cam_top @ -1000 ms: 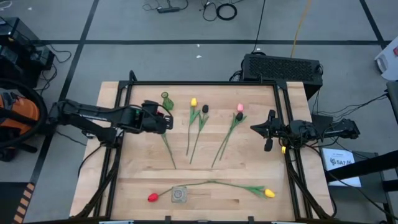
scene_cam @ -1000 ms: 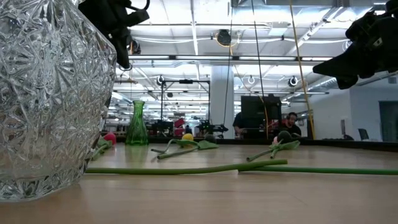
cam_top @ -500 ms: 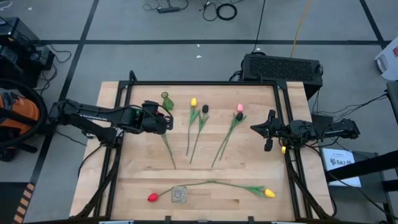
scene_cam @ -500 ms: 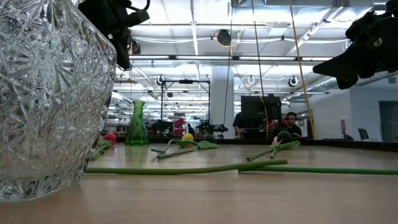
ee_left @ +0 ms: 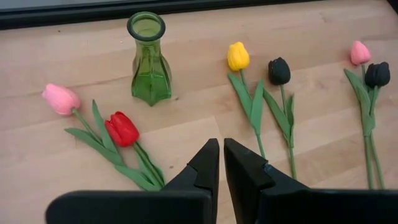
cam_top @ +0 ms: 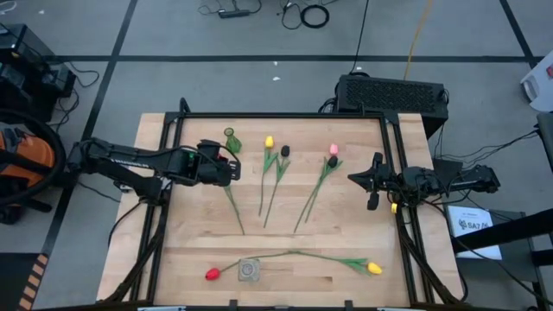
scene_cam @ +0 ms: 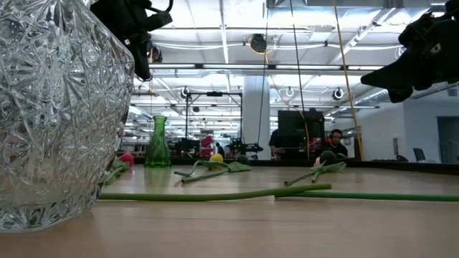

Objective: Sort flowers into vase by color
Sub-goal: Put the top red flower into the green vase

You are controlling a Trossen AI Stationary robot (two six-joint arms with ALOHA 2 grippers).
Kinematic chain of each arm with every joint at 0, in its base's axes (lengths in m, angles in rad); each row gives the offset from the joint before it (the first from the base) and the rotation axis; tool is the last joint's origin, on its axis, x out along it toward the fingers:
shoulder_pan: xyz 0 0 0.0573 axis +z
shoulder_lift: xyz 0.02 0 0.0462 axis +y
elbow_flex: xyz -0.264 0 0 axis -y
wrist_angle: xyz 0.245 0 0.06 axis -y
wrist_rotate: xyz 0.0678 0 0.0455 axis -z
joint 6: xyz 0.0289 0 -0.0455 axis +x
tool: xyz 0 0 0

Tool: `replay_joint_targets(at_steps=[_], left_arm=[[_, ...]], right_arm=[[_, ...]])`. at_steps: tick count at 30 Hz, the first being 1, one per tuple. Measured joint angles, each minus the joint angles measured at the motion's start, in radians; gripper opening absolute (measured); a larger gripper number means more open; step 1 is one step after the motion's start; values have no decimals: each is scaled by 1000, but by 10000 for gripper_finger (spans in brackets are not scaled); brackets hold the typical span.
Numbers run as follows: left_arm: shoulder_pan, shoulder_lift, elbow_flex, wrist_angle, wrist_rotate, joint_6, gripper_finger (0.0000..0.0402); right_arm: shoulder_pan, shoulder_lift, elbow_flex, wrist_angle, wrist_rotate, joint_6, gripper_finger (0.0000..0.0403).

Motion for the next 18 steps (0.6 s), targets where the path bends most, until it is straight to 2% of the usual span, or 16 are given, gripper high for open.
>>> replay_joint_targets(at_steps=[7, 13, 18], left_arm=[[0, 0, 0, 20, 13, -1, 32], [34, 0, 1, 11, 34, 86, 32], [96, 10, 1, -14, 160, -24, 29]], right_arm=[[0, 0, 0, 0, 0, 0, 0], [0, 0, 0, 0, 0, 0, 0], [0, 0, 0, 0, 0, 0, 0]])
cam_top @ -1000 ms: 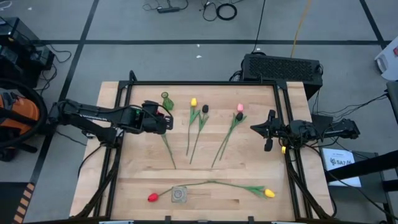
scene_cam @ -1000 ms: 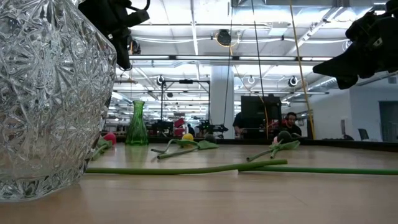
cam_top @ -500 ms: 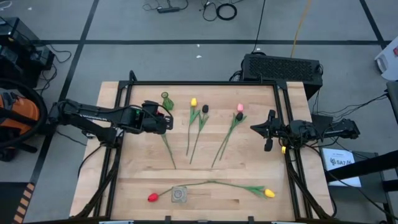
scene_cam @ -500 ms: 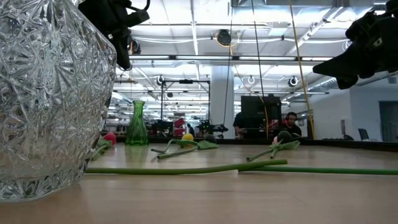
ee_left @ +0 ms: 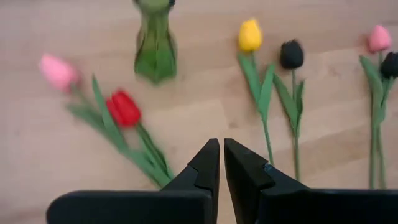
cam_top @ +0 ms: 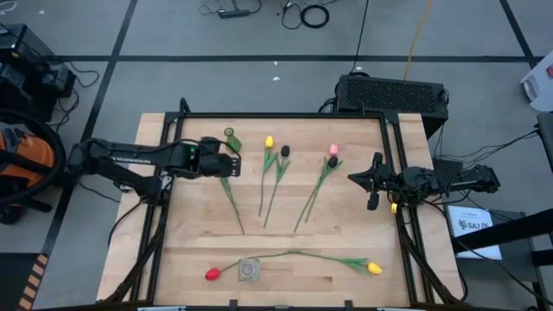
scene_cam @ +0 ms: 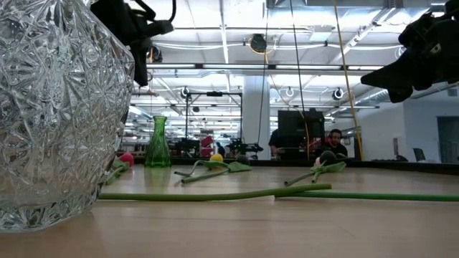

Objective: Sort flowers into vase by color
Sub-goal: Put the top red flower into the green vase

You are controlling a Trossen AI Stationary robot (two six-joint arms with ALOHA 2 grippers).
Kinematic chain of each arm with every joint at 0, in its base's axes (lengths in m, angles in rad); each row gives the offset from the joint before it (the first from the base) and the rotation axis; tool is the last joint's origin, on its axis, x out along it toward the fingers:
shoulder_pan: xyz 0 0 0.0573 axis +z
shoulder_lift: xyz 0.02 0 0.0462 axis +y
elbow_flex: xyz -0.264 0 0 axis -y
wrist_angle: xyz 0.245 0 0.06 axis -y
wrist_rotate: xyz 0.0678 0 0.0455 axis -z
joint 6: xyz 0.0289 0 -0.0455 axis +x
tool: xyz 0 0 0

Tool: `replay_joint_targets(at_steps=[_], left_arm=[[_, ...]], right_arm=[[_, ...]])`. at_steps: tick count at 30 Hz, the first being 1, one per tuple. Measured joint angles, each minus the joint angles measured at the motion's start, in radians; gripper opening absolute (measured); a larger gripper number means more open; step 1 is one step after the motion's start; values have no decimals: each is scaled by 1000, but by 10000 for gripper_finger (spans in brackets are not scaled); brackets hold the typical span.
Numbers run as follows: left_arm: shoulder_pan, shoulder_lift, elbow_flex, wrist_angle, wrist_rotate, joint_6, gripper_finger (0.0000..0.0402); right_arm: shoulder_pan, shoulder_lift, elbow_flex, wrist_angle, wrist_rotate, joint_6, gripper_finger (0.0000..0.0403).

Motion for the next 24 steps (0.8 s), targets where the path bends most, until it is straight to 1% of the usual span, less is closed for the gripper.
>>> replay_joint_targets(at_steps=[4, 7, 11, 14, 17, 20, 24], left_arm=[[50, 34, -6, -12, 23, -103, 29], [85, 69, -29, -9, 108, -134, 29], [102, 132, -53, -7, 181, -143, 38], [105, 181, -53, 7, 198, -143, 61], [117, 223, -53, 22, 199, -143, 94], [131, 265, -53, 21, 198, -184, 127], [155, 312, -53, -8, 198, -221, 149]], right_arm=[[0, 0, 0, 0, 0, 0, 0], [0, 0, 0, 0, 0, 0, 0], [0, 0, 0, 0, 0, 0, 0], [0, 0, 0, 0, 0, 0, 0], [0, 0, 0, 0, 0, 0, 0], [0, 0, 0, 0, 0, 0, 0], [0, 0, 0, 0, 0, 0, 0]])
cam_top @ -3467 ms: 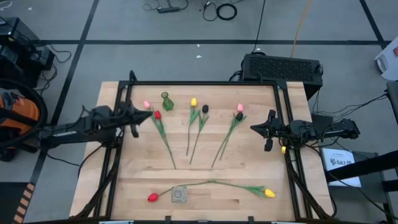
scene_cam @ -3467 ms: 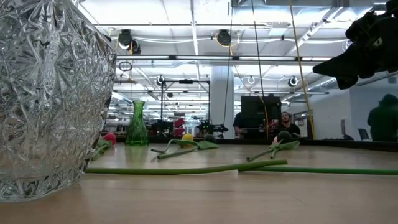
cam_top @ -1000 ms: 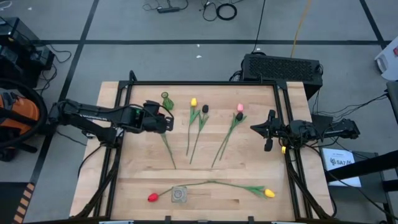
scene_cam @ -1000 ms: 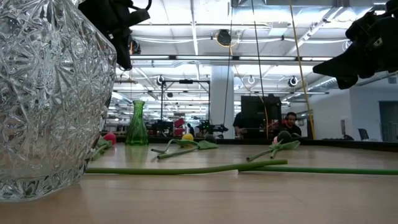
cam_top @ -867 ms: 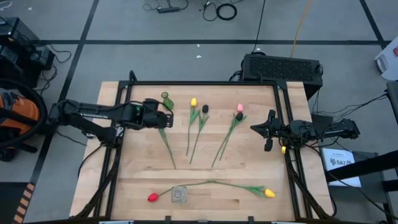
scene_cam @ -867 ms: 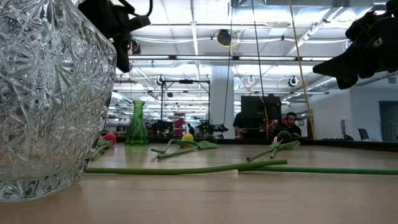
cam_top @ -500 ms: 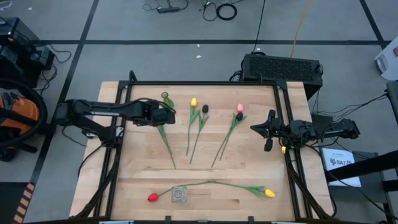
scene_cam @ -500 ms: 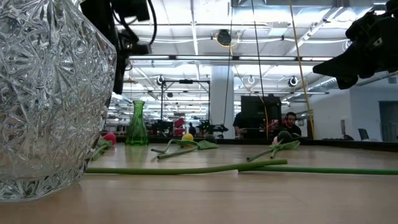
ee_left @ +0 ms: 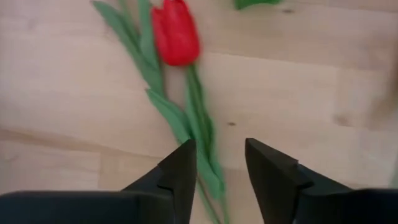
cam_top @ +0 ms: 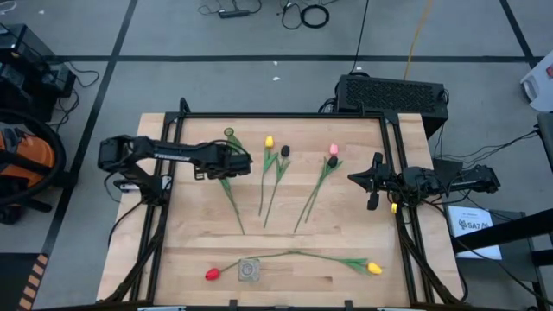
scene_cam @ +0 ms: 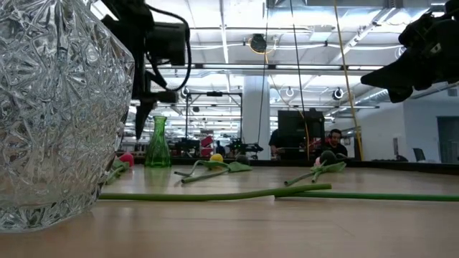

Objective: Sort flowers into vase by color
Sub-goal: Put the top red flower into the green vase

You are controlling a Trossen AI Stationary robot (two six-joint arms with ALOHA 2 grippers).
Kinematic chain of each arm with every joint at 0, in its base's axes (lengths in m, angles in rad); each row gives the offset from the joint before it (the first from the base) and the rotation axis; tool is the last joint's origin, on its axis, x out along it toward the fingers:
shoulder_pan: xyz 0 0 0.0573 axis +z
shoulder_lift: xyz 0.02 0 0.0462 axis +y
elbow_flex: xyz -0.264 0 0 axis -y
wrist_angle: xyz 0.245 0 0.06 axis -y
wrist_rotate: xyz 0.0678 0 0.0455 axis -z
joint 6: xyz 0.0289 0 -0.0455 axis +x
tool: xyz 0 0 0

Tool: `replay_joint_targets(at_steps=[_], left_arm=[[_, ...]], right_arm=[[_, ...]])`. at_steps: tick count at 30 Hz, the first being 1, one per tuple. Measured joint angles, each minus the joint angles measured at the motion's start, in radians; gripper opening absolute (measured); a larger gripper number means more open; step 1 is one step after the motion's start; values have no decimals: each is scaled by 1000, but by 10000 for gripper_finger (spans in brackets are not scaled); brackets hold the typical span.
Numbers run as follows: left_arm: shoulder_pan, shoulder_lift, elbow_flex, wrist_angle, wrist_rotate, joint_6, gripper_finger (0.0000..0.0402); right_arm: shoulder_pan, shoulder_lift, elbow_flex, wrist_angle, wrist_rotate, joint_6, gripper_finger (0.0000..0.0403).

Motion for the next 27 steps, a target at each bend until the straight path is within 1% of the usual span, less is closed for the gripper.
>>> replay_joint_targets(at_steps=[6, 13, 15, 17, 20, 23, 27], left_arm=[[39, 39, 0, 15, 1, 1, 152], [79, 46, -4, 8, 5, 9, 152], [86, 46, -24, 45, 8, 10, 152], [89, 46, -59, 84, 35, 8, 152], [87, 47, -115, 187, 76, 7, 152], [80, 46, -152, 279, 83, 0, 152], [79, 46, -159, 312, 82, 0, 152]], right_arm=[[0, 0, 0, 0, 0, 0, 0], [0, 0, 0, 0, 0, 0, 0], [0, 0, 0, 0, 0, 0, 0], [0, 0, 0, 0, 0, 0, 0], [0, 0, 0, 0, 0, 0, 0], [0, 0, 0, 0, 0, 0, 0], [0, 0, 0, 0, 0, 0, 0]])
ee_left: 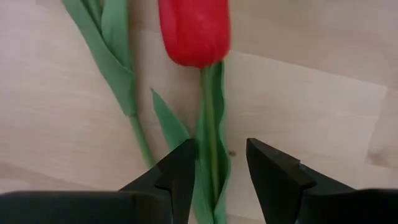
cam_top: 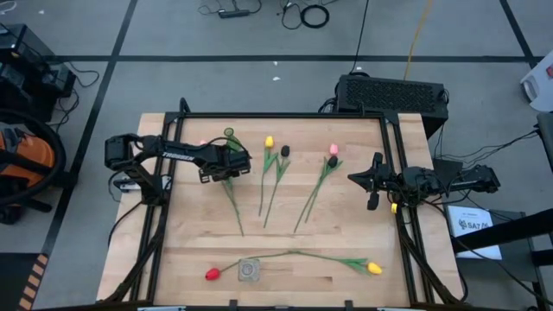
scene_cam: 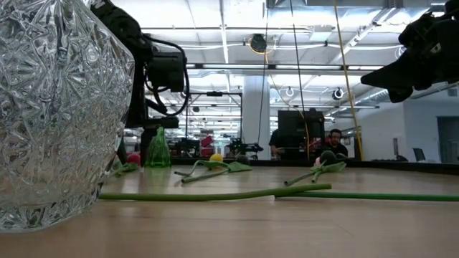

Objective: Sort flowers into vase by color
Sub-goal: Put the top red flower into the green vase

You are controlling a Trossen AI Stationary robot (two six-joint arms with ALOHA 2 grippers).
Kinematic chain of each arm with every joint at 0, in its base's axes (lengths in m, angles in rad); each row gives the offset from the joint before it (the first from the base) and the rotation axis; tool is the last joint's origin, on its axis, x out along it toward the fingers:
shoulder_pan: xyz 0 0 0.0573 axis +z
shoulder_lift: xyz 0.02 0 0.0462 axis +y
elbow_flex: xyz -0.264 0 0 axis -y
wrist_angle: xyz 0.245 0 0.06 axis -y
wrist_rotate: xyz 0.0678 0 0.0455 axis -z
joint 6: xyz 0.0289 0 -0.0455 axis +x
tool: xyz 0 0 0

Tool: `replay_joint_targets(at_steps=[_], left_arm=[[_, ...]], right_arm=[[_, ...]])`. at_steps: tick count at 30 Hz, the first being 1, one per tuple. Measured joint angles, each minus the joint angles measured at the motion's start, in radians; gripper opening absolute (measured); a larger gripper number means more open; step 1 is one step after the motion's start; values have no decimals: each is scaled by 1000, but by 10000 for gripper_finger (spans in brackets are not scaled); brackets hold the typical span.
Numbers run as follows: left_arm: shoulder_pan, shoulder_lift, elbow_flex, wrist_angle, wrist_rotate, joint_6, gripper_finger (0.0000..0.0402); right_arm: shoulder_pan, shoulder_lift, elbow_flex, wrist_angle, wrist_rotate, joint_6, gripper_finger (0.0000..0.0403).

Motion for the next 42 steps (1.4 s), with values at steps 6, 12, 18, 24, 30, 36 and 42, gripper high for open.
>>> replay_joint_targets(at_steps=[6, 12, 18, 24, 30, 36, 42], left_arm=[[0, 0, -1, -23, 1, 1, 152], [0, 29, -18, -11, 14, 2, 152], [-1, 41, -20, -9, 15, 1, 152], [7, 42, -21, -11, 16, 0, 126], [6, 43, -24, -22, -9, 1, 32], [-1, 32, -26, -26, -16, -21, 19], [-28, -21, -32, -83, -40, -71, 14]], right_arm=[[0, 0, 0, 0, 0, 0, 0], [0, 0, 0, 0, 0, 0, 0], [0, 0, 0, 0, 0, 0, 0], [0, 0, 0, 0, 0, 0, 0], [0, 0, 0, 0, 0, 0, 0], [0, 0, 0, 0, 0, 0, 0], [0, 0, 0, 0, 0, 0, 0]])
